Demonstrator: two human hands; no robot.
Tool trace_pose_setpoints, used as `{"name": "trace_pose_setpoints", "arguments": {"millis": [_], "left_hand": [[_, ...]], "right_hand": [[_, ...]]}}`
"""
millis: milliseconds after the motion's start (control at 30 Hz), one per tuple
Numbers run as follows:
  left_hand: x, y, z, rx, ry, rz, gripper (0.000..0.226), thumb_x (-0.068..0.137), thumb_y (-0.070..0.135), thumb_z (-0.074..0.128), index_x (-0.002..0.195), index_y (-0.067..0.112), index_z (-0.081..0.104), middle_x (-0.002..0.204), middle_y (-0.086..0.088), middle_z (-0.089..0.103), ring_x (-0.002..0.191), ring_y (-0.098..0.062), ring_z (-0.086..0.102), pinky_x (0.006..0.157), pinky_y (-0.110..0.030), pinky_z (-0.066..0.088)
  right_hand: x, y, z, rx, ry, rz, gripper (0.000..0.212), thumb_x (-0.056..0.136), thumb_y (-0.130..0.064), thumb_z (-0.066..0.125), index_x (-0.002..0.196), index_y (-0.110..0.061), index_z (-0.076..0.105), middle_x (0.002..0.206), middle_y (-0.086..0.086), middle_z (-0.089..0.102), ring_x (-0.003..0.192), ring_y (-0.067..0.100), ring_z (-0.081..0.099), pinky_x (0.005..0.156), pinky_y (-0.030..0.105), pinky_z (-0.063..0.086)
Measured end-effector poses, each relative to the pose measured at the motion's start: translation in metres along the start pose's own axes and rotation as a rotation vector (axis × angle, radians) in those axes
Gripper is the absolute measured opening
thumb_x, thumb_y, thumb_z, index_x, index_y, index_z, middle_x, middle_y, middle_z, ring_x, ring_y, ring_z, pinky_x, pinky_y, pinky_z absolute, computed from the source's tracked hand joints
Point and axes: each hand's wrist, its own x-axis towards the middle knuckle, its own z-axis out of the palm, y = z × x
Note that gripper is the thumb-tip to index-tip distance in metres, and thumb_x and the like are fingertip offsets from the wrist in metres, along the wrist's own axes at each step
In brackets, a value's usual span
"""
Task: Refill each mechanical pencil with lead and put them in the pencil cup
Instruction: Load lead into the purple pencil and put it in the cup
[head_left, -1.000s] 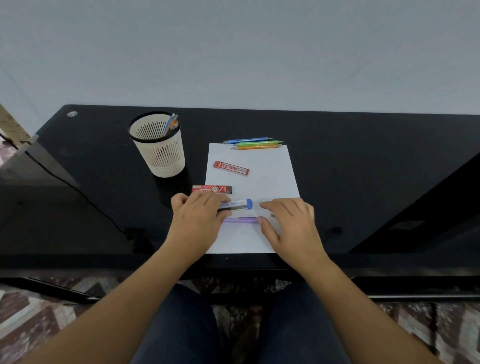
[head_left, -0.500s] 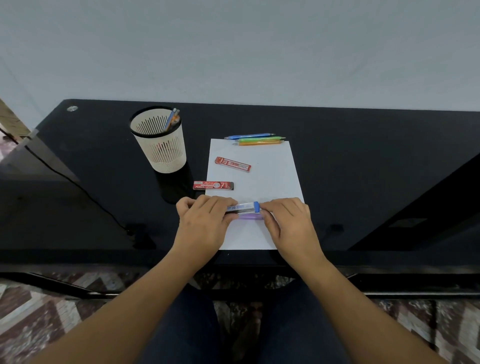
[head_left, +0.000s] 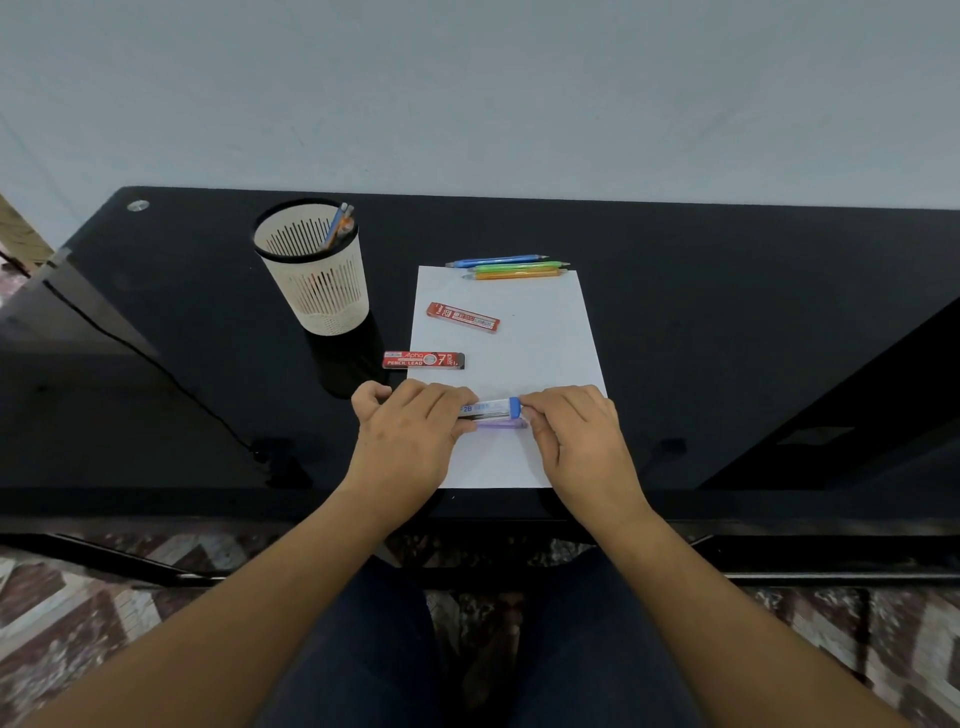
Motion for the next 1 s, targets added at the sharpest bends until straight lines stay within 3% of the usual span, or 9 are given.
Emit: {"name": "trace_pose_setpoints", "arguments": {"millis": [400,600,1000], "left_hand": [[-0.005,0.004,0.000,0.054,0.117,0.021,0.015,0.094,0.031,0.059,0.102,0.020,0.065,0.097,0.006,0.067,0.089,-0.018,0.060,0.083,-0.039,0.026],[-0.007,0.008,-0.002,0.162,0.213,0.010,0.013,0.097,0.029,0.058,0.104,0.020,0.064,0.100,0.005,0.068,0.097,-0.019,0.063,0.089,-0.040,0.025],[-0.008,0.010,-0.001,0.252,0.288,0.055,0.019,0.085,0.018,0.072,0.103,0.022,0.064,0.102,0.005,0.069,0.097,-0.020,0.065,0.087,-0.040,0.025]], "right_hand": [[0.001,-0.003,-0.002,-0.018,-0.012,0.070,0.021,0.092,-0.027,0.051,0.098,-0.014,0.066,0.096,0.000,0.066,0.088,0.014,0.056,0.079,0.026,0.040],[0.001,-0.006,-0.004,-0.009,-0.029,-0.004,0.017,0.085,-0.028,0.061,0.092,-0.013,0.067,0.090,-0.001,0.066,0.085,0.016,0.058,0.080,0.026,0.039],[0.001,-0.007,-0.005,-0.004,-0.064,-0.012,0.027,0.087,-0.036,0.055,0.089,-0.012,0.068,0.084,-0.002,0.065,0.081,0.014,0.056,0.077,0.025,0.038]]}}
